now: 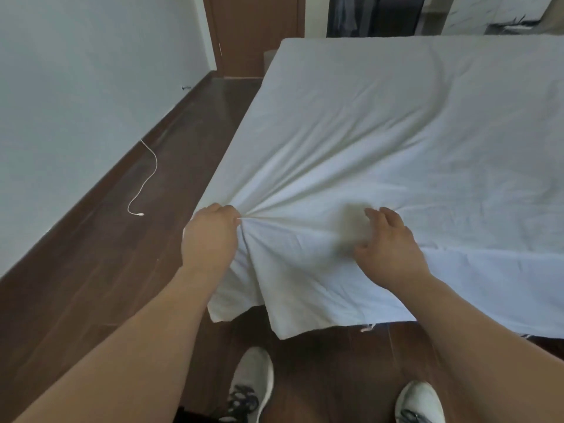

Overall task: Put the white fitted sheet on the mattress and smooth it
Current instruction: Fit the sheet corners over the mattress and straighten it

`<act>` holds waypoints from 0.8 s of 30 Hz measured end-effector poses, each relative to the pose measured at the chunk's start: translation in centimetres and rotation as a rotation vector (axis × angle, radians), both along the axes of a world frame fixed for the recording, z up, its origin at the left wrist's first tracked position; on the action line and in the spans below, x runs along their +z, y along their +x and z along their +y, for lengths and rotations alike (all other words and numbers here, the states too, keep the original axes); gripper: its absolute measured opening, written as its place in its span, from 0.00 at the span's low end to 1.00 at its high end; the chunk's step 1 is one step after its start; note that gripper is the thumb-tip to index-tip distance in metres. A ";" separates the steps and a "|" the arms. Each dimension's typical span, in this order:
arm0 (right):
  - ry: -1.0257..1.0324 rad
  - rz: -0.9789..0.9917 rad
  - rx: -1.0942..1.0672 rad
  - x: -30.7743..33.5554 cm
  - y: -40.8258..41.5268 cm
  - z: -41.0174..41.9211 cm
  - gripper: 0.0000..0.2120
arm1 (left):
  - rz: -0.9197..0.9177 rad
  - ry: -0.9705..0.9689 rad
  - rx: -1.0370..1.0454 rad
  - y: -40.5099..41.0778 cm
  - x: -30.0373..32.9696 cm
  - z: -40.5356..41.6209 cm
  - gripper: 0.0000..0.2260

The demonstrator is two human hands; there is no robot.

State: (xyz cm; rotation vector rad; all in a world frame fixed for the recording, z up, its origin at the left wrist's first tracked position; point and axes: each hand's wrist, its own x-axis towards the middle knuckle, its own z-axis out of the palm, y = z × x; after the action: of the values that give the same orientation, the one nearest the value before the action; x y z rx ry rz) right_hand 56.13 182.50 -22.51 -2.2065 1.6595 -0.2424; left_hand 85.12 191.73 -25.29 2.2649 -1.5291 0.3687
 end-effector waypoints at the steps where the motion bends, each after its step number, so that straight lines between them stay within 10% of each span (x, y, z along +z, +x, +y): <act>1: -0.003 0.020 0.003 0.0 0.1 0.0 0.32 | 0.006 0.004 0.011 0.4 0.0 0.2 0.04; 7: -0.092 0.239 0.046 -0.6 1.1 0.9 0.25 | 0.363 -0.043 0.079 0.2 1.7 0.0 0.16; 12: -0.296 -0.076 0.236 -0.6 4.2 2.1 0.27 | 0.651 -0.083 0.423 5.0 0.9 1.7 0.16; 24: -0.252 -0.035 0.501 -3.1 12.5 3.4 0.28 | 0.367 0.054 0.213 8.1 -0.5 2.0 0.11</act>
State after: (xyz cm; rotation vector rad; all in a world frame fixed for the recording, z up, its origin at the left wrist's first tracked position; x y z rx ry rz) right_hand 68.62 185.85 -25.58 -2.6989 1.0516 -0.3642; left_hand 93.19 193.73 -25.79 2.3805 -1.1302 -0.0351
